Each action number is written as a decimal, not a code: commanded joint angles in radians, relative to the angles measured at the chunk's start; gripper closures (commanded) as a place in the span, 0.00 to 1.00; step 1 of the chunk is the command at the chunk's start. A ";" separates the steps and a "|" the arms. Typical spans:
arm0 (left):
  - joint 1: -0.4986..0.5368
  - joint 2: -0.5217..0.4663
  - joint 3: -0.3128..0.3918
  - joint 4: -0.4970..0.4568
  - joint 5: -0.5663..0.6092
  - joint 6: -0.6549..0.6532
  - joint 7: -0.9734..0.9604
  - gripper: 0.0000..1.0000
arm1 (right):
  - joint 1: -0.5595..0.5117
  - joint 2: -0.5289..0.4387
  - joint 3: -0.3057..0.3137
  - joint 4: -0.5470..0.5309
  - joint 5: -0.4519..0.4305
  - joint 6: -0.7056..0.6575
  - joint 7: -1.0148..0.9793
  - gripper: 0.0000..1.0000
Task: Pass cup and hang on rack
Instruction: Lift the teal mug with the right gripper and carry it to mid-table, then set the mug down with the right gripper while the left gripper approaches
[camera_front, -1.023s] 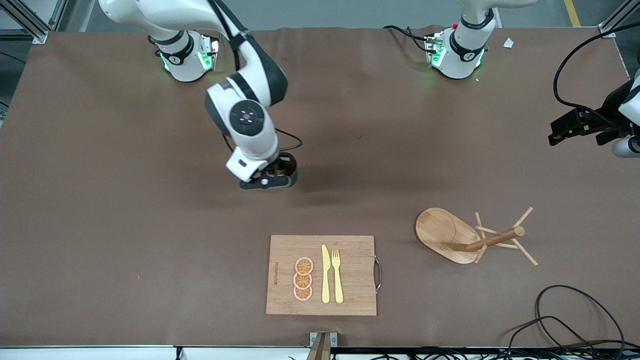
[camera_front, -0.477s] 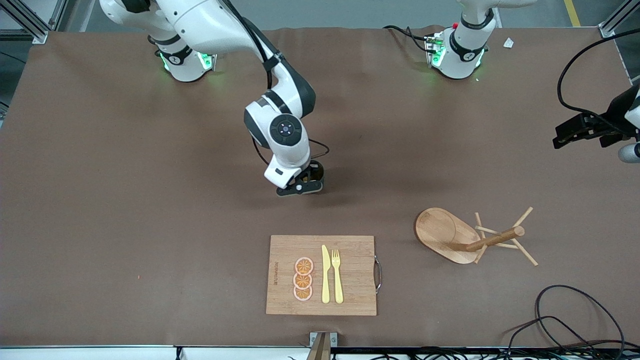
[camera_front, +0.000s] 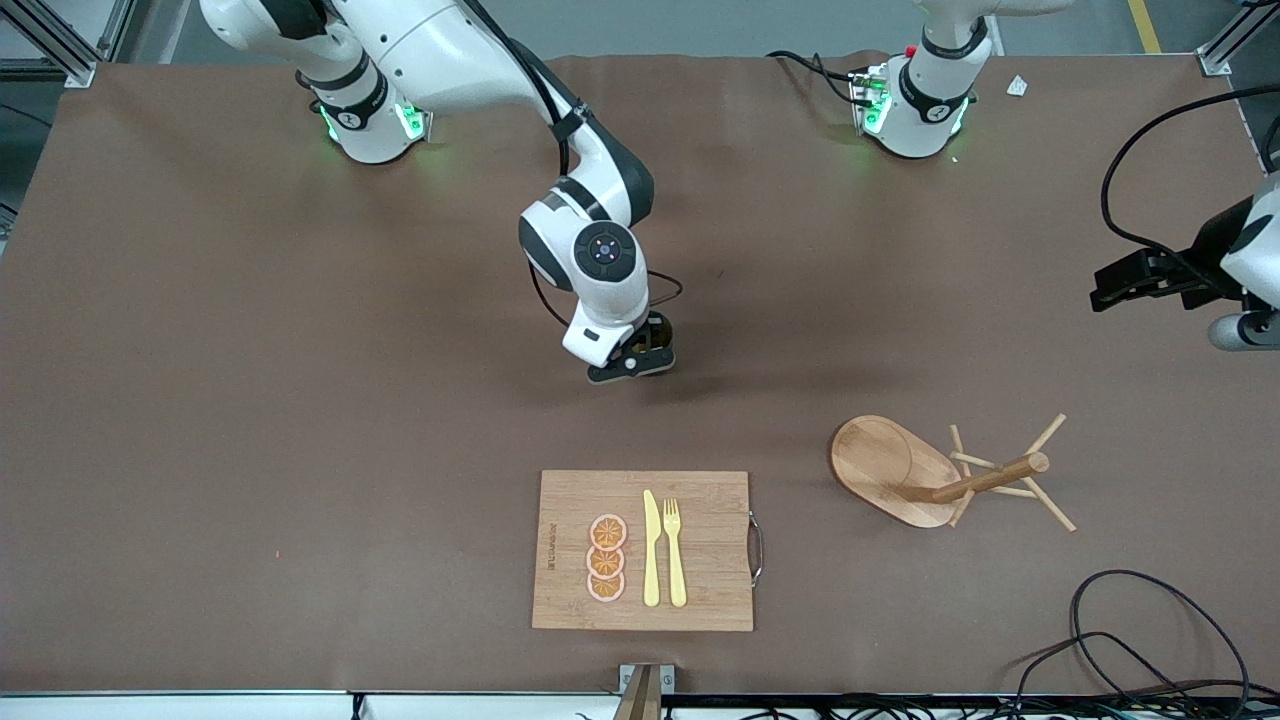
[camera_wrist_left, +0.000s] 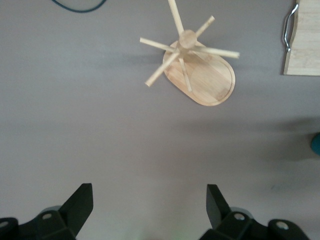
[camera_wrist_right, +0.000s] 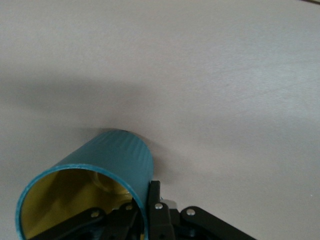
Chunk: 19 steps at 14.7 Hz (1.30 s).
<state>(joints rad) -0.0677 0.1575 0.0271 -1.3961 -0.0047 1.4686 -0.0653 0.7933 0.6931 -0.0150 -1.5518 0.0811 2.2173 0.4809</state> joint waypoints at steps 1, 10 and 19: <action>-0.009 -0.013 -0.024 -0.004 0.002 -0.034 -0.129 0.00 | -0.003 0.009 0.000 0.019 0.011 -0.001 -0.059 0.07; -0.009 -0.024 -0.257 0.002 0.006 -0.100 -0.618 0.00 | -0.040 -0.088 -0.002 0.025 0.017 -0.118 -0.070 0.00; -0.075 0.007 -0.466 0.000 0.023 -0.094 -1.085 0.00 | -0.540 -0.336 -0.011 0.013 0.014 -0.539 -0.356 0.00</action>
<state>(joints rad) -0.1037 0.1497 -0.4240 -1.3974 -0.0044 1.3797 -1.0604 0.3582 0.4093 -0.0528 -1.4931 0.0817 1.7125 0.2434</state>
